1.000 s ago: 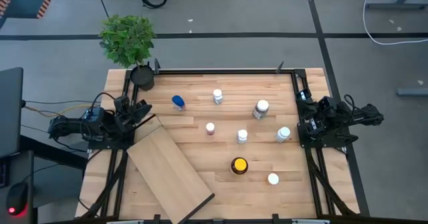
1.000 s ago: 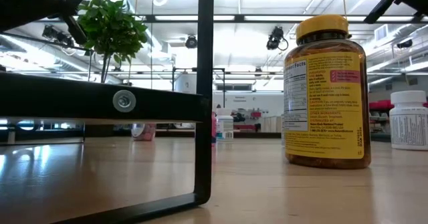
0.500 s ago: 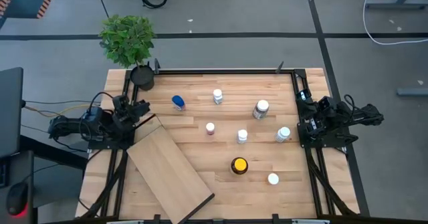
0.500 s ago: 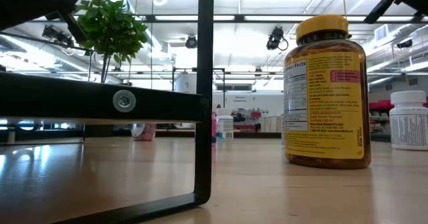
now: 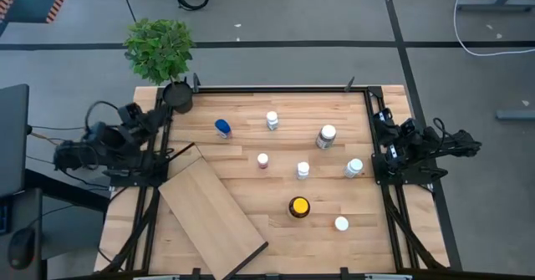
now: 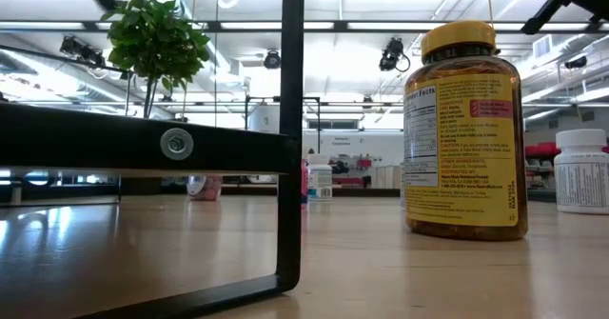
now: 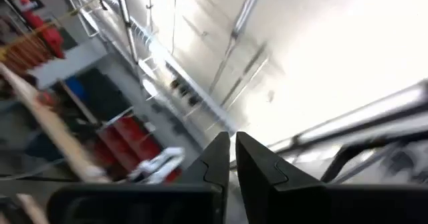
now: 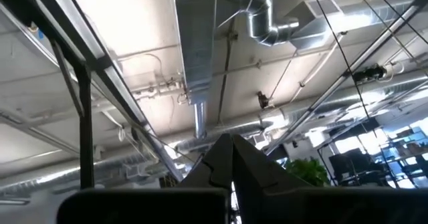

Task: Pick and place medicine bottles onto shelf by color
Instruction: Put the pink pill bottle on the shelf

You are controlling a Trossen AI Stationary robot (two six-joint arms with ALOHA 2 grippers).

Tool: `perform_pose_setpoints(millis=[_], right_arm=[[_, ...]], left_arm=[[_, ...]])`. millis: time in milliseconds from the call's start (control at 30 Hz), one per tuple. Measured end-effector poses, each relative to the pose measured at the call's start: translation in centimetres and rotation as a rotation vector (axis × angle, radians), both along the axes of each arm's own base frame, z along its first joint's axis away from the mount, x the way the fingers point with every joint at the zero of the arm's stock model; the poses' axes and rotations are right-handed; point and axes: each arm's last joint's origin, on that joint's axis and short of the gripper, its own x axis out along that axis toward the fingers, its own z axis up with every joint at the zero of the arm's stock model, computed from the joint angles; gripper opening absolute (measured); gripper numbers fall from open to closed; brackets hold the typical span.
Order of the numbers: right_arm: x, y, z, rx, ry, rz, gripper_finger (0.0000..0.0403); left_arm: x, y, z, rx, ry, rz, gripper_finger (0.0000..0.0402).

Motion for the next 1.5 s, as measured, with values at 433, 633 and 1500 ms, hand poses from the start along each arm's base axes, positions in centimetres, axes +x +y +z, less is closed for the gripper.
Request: perform_pose_setpoints(millis=[433, 633, 1500], right_arm=[[-0.2, 0.0, 0.4, 0.020, -0.022, 0.033, 0.0009], [-0.7, -0.2, 1.8, 0.032, -0.060, 0.016, 0.0009], [-22.3, -4.2, 19.8, 0.156, -0.890, -0.066, 0.0009]], left_arm=[[12.1, -0.7, 7.1, 0.195, 0.790, 0.044, 0.0096], [16.2, -0.5, 8.0, 0.299, 1.293, -0.030, 0.0211], [20.0, 9.1, 6.5, 0.208, 2.121, -0.118, 0.0295]])
